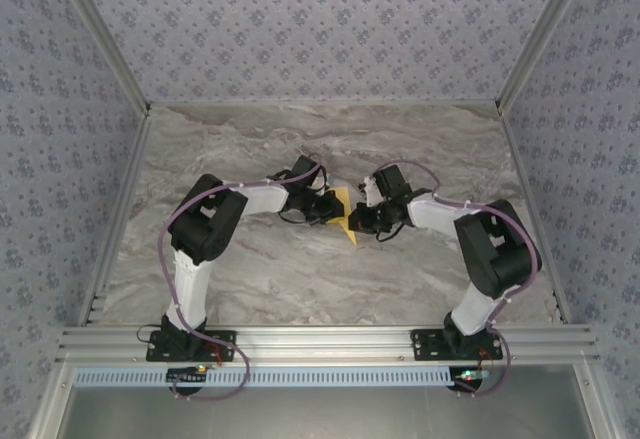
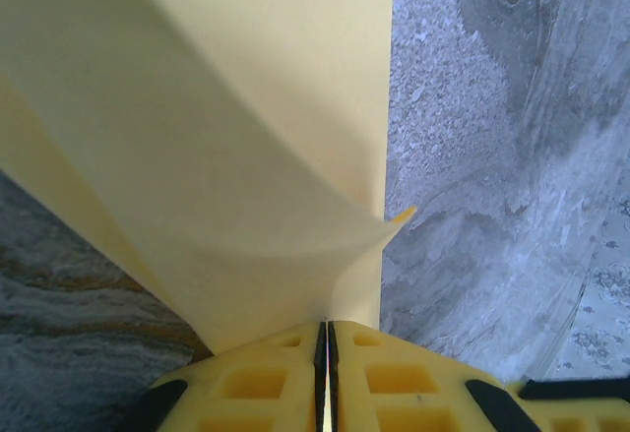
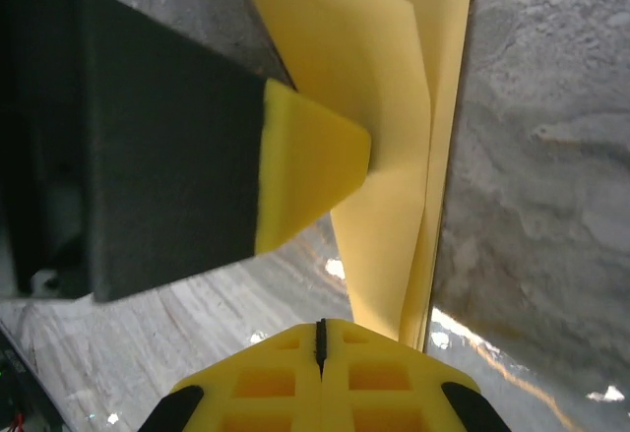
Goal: Fold a paper plane with a square sheet of paper (pick it up from the middle)
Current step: Fold the wing for the fifth time at the center of the table.
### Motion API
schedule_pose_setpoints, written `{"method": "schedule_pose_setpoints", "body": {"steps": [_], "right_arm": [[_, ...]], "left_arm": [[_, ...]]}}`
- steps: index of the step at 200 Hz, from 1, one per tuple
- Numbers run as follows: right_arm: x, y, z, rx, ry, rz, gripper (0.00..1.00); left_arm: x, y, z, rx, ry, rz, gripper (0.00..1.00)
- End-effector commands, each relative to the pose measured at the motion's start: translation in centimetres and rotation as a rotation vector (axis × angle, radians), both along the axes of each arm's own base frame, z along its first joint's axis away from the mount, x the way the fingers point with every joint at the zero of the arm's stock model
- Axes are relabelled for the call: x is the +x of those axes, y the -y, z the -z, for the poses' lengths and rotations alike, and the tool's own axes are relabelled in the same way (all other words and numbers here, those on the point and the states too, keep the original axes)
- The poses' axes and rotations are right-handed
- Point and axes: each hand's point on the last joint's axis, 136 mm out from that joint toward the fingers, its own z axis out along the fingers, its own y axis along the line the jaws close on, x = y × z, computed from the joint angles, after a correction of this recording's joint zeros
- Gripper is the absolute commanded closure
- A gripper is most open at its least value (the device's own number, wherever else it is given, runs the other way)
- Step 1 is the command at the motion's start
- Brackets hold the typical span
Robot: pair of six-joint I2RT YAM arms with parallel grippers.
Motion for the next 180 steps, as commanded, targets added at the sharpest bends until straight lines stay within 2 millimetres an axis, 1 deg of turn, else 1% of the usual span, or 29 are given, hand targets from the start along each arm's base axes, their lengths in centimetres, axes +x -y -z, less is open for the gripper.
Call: {"method": "schedule_pose_setpoints", "body": {"steps": [1,28,66,92,129,144,151,164,180], "right_arm": [[0.4,-1.0,0.5,0.03,-0.025,-0.014,1.0],[-1.2,-0.6,2.1,0.013,-0.077,-0.044,1.0],[-5.4,1.2,3.7,-0.042,-0.179,-0.102,1.0],[-7.8,2.2,4.0,-0.058,-0.238,-0.114,1.0],[-9.7,3.1,4.0,-0.08,-0.282,-0.103,1.0],[-9.9,3.3,3.7,-0.085,-0.272,-0.101,1.0],[-9.6,3.4,3.4,-0.086,-0.258,-0.094,1.0],[-8.4,3.2,2.2,-0.066,-0.205,-0.073,1.0],[-6.2,2.4,0.0,-0.027,-0.104,-0.049,1.0]], "left_arm": [[-1.0,-3.3,6.3,0.191,-0.067,-0.057,0.86],[-1.1,-3.6,6.7,0.209,-0.076,-0.065,0.86],[-1.3,-4.8,7.4,0.272,-0.099,-0.093,0.86],[-1.4,-5.3,8.0,0.288,-0.121,-0.113,0.87],[-1.4,-5.5,8.1,0.293,-0.13,-0.117,0.87],[-1.3,-5.4,7.9,0.285,-0.126,-0.11,0.87],[-1.3,-5.2,7.8,0.277,-0.123,-0.106,0.87],[-1.3,-4.9,7.6,0.258,-0.118,-0.094,0.87],[-1.2,-4.3,7.1,0.228,-0.106,-0.08,0.87]]}}
